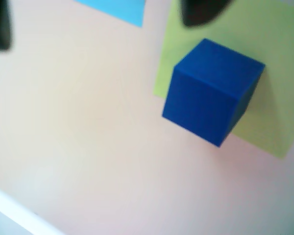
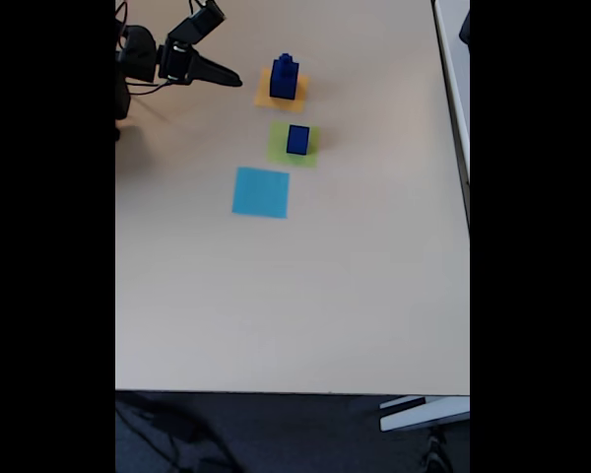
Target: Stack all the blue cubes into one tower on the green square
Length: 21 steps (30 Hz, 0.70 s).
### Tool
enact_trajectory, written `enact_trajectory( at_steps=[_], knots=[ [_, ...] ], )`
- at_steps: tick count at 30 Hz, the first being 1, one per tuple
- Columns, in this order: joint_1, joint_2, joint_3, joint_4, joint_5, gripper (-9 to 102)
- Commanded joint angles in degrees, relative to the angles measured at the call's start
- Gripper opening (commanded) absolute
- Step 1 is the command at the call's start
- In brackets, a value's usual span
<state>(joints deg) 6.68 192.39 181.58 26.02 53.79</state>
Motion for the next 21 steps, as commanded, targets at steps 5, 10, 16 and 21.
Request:
enact_trajectory(
  at_steps=[5,10,16,21],
  knots=[
    [-2.37,1.41,0.70,-1.05,9.32,32],
    [-2.37,1.41,0.70,0.62,14.59,50],
    [-2.29,-2.72,0.70,-2.29,17.84,55],
    [-2.11,-12.04,-2.02,-7.82,18.28,57]
  ],
)
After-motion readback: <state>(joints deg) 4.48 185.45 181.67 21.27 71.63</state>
